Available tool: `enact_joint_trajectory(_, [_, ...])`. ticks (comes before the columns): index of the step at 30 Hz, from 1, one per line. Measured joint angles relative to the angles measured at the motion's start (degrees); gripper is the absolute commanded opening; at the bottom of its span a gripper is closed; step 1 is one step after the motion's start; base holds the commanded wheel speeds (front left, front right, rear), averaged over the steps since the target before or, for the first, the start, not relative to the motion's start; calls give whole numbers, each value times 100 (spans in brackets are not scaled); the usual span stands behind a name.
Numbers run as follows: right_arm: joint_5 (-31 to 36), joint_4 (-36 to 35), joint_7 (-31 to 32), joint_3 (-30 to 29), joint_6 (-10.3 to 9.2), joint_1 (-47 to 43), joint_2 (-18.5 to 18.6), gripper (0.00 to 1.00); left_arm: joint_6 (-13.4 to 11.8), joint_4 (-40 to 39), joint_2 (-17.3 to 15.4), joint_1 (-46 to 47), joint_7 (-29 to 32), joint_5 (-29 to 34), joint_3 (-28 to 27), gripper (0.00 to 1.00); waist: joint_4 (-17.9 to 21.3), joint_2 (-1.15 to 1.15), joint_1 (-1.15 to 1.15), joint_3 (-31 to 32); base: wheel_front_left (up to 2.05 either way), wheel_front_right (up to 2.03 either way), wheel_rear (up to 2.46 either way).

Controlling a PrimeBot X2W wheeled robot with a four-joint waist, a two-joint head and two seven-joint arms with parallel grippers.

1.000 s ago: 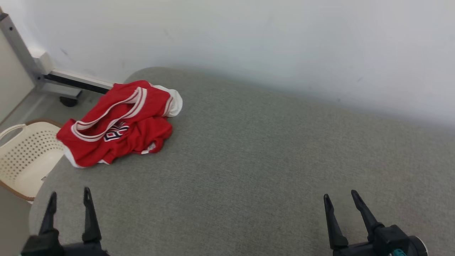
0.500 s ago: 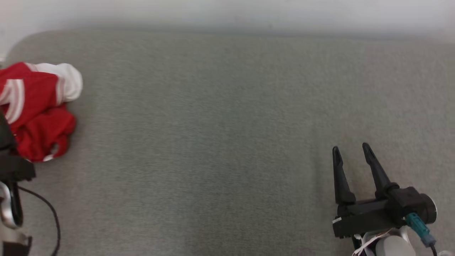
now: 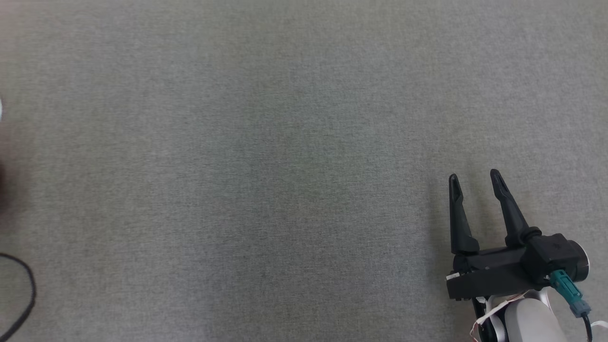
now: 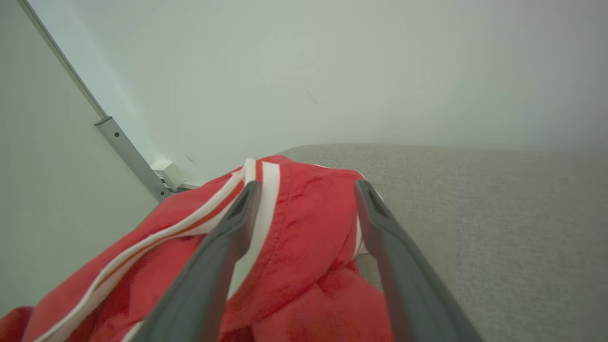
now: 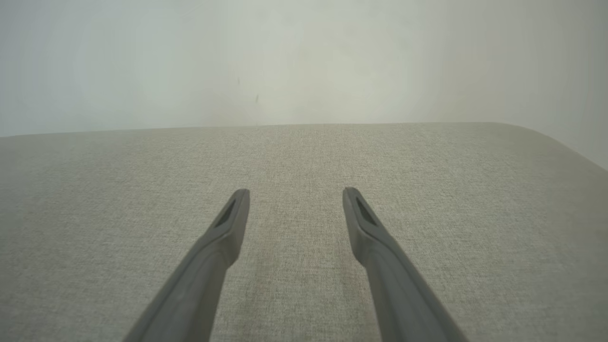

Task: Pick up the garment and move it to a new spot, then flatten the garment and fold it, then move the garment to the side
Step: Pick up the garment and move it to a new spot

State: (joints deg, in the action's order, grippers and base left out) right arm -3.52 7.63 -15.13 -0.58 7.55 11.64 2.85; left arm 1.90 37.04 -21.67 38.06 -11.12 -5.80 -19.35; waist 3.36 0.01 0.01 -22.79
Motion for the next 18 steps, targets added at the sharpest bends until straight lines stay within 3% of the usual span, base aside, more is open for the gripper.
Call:
enact_joint_trajectory(6, [29, -43, 0, -26, 0, 10, -1, 100, -88, 739, -312, 227, 341, -86, -115, 100, 138, 0, -1, -160, 0, 0, 0])
enact_joint_trajectory(15, [38, -26, 0, 2, 0, 19, 0, 100, 24, 1959, -627, 736, 416, -171, -83, 100, 169, 0, -1, -195, 0, 0, 0])
enact_joint_trajectory(16, [38, -26, 0, 2, 0, 19, 0, 100, 24, 1959, -627, 736, 416, -171, -83, 45, 169, 0, -1, -195, 0, 0, 0])
enact_joint_trajectory(17, [26, -14, 0, 11, 0, 21, 0, 100, 64, 2094, -658, 798, 401, -181, -80, 0, 173, 0, -1, -189, 0, 0, 0])
enact_joint_trajectory(18, [21, -11, 0, 20, 0, 23, 0, 100, 85, 2191, -691, 839, 349, -181, -56, 0, 176, -1, -1, -181, 0, 0, 0])
